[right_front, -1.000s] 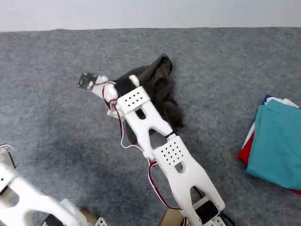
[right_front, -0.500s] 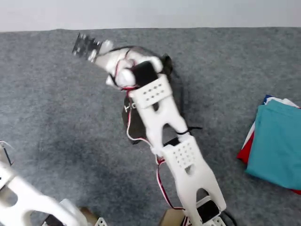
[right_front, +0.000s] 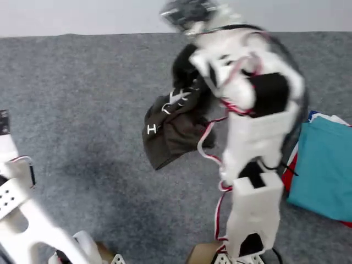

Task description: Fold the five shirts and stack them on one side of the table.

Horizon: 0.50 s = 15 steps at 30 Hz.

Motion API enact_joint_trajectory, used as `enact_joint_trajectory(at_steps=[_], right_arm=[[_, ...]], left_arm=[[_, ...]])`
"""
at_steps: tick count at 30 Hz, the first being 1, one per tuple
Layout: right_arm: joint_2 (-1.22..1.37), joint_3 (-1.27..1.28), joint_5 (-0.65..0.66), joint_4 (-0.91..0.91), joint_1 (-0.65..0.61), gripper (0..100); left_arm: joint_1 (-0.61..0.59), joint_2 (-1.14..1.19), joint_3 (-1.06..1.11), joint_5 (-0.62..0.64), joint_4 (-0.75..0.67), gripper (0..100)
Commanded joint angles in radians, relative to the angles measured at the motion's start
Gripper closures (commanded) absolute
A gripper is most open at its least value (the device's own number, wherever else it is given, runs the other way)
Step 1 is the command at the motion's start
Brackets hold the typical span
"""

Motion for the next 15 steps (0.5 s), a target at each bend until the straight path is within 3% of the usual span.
enact_joint_trajectory(at_steps=[1,5,10,15], right_arm=[[-0.088,-0.040,0.008,0.039,0.148,98.8],[-0.134,0.002,0.008,0.041,0.285,98.8],[-0.211,0.210,0.008,0.041,0.404,98.8],[-0.289,0.420,0.002,0.039,0.458,98.8]], left_arm=[[0.103,-0.025,-0.044,-0.002,0.035,99],[0.284,-0.025,-0.074,-0.002,0.095,99],[0.603,-0.015,-0.074,0.005,0.103,99],[0.878,-0.009,-0.074,0.123,0.041,96]])
